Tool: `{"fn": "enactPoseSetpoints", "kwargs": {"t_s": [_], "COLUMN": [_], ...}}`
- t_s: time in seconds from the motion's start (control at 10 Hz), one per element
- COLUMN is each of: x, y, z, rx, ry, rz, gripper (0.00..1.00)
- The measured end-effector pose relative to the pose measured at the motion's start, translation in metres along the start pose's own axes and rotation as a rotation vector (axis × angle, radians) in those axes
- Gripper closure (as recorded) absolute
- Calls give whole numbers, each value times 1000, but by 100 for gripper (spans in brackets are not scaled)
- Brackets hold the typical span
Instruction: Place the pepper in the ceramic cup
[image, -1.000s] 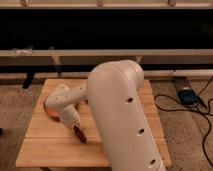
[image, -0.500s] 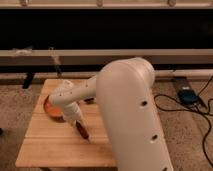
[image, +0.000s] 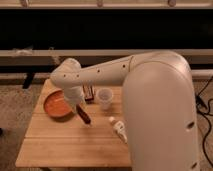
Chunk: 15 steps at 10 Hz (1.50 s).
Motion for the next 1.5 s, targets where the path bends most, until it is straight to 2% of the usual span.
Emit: {"fn": "enactPoseSetpoints", "kwargs": {"t_s": [0.1, 0.3, 0.6, 0.8, 1.0, 1.3, 1.5], "x": [-17, -47, -86, -109, -122, -123, -119], "y": [-13, -35, -71, -102, -122, -137, -144], "z": [-15, -31, -47, -57, -59, -45, -30], "rx": [-6, -22, -40, -48, -63, -88, -102], "ry": [-30, -81, -133, -183, -224, -244, -248], "rz": [-21, -46, -39, -23, -11, 6, 26], "gripper": [100, 100, 100, 100, 100, 99, 84]}}
